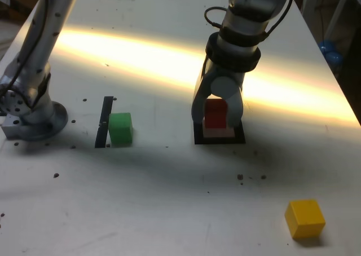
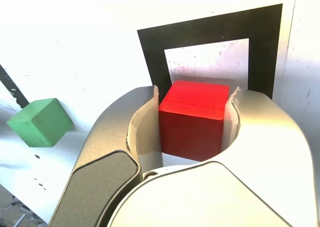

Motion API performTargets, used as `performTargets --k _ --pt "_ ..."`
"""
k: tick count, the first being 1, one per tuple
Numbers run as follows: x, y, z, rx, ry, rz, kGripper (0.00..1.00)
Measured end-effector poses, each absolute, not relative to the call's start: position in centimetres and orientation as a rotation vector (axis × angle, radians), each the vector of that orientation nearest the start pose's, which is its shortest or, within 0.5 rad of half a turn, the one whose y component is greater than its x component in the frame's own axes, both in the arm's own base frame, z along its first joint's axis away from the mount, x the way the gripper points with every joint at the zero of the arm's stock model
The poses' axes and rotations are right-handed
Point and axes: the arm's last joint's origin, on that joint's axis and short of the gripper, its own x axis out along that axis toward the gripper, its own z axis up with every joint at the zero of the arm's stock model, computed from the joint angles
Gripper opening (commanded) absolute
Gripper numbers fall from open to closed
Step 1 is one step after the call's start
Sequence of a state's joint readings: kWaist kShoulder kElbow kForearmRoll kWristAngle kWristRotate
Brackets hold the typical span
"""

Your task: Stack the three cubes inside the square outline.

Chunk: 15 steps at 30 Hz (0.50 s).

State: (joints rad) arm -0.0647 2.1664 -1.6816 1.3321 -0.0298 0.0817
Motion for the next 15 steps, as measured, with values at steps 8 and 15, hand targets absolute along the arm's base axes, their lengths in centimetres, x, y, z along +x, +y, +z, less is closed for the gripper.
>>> performTargets --k 8,15 --pt "38.5 -2.7 22.3 0.088 1.822 -0.146 1.00" --pt "38.2 -2.5 23.3 0.112 1.792 -0.128 1.00"
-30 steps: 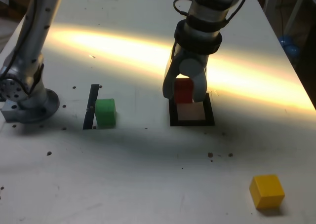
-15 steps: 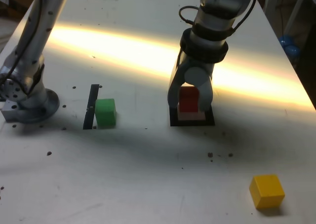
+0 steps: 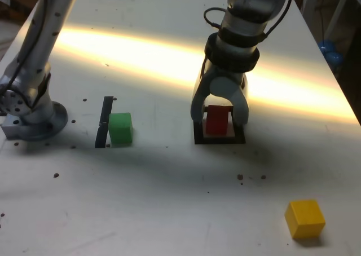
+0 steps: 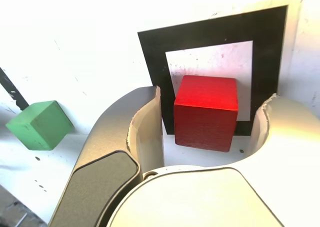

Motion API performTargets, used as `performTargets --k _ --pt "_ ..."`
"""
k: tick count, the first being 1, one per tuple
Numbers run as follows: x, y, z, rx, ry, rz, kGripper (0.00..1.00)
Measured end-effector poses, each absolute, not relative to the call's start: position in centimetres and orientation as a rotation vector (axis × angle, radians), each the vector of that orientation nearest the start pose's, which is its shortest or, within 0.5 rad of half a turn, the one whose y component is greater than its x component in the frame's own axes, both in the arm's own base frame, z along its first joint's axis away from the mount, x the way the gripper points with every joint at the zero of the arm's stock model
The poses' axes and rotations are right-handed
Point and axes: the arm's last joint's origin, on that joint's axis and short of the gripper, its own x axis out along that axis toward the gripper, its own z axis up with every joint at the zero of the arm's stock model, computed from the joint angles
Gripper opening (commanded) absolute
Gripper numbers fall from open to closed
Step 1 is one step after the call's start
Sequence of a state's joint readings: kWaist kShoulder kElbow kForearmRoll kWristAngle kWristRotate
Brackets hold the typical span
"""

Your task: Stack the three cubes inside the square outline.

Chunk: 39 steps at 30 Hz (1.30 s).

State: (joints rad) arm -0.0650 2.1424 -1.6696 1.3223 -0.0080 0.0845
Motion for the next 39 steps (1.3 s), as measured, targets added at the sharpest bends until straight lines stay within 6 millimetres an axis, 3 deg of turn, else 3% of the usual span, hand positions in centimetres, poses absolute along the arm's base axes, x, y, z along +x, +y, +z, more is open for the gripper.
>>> performTargets --k 5,13,23,30,39 --pt "37.7 -2.8 25.5 0.164 1.733 -0.106 1.00" --pt "38.4 -6.1 29.9 0.346 1.628 -0.175 1.00" --pt "41.3 -11.0 29.8 0.570 1.524 -0.365 0.99" --pt "41.1 -12.7 30.1 0.750 1.468 -0.502 0.99" --pt "40.9 -16.6 30.5 0.953 1.345 -0.714 1.00"
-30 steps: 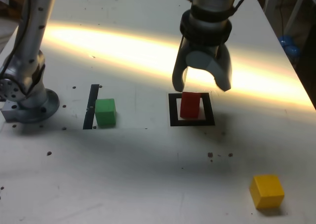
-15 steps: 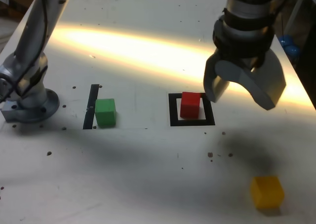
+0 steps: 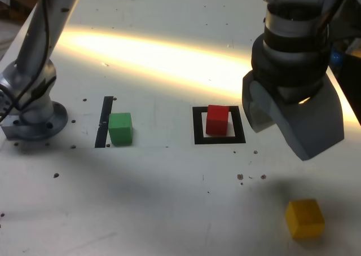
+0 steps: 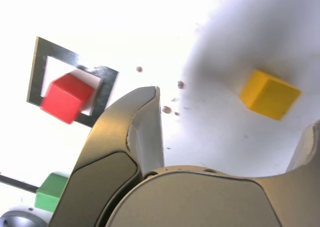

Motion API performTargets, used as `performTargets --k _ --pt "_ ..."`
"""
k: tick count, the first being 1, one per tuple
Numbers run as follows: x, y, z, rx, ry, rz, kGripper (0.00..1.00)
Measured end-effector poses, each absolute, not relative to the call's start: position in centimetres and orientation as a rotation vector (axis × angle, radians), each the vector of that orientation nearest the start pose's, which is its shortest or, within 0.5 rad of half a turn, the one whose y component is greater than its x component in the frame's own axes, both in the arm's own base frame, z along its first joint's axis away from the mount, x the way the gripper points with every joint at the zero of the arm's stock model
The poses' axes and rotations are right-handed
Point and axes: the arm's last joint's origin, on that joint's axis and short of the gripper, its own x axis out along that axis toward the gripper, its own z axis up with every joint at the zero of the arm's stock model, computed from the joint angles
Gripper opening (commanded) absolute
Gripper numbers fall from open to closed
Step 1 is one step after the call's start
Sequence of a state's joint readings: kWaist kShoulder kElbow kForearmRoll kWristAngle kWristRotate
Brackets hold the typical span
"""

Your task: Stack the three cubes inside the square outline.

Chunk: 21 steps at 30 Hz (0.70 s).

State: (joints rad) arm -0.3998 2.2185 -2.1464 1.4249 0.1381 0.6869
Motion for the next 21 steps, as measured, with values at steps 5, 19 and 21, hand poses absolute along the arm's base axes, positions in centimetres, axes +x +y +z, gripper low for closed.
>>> performTargets --k 5,19,21 --pt "41.6 -18.9 29.4 1.007 1.334 -0.806 0.99" --pt "44.2 -22.7 24.9 1.067 1.353 -0.879 0.97" --pt "44.5 -22.9 24.5 1.067 1.354 -0.879 0.96"
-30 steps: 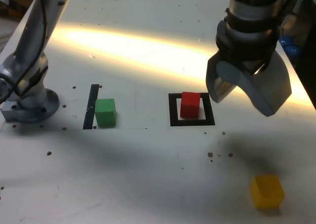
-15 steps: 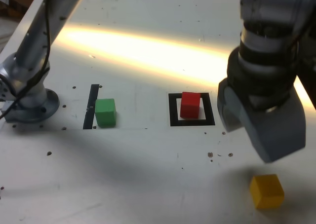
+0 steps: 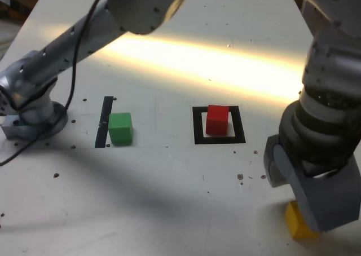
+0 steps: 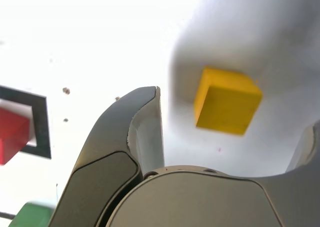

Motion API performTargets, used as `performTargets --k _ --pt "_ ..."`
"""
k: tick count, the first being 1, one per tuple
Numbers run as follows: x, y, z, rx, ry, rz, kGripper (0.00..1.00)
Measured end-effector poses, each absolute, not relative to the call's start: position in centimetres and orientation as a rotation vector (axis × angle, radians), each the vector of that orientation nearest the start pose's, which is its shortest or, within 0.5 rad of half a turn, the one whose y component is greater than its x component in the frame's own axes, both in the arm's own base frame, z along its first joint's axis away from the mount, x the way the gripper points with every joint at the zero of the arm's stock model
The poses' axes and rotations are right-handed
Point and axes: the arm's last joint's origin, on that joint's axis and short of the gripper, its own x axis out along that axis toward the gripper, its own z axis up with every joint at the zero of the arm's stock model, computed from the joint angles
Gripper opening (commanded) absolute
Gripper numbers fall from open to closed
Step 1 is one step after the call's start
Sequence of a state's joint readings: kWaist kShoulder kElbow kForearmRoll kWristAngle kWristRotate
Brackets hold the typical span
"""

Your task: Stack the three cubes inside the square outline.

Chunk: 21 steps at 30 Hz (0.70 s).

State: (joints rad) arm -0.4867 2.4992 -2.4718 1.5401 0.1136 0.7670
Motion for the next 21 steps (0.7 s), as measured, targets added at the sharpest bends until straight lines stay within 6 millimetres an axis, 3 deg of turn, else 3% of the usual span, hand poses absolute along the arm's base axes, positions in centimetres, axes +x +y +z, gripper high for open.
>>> performTargets --k 10,18,21 --pt "45.7 -23.6 22.1 1.062 1.378 -0.895 0.84" --pt "45.9 -23.6 22.2 1.058 1.374 -0.856 0.40" --pt "45.8 -23.7 22.3 1.067 1.373 -0.848 0.35"
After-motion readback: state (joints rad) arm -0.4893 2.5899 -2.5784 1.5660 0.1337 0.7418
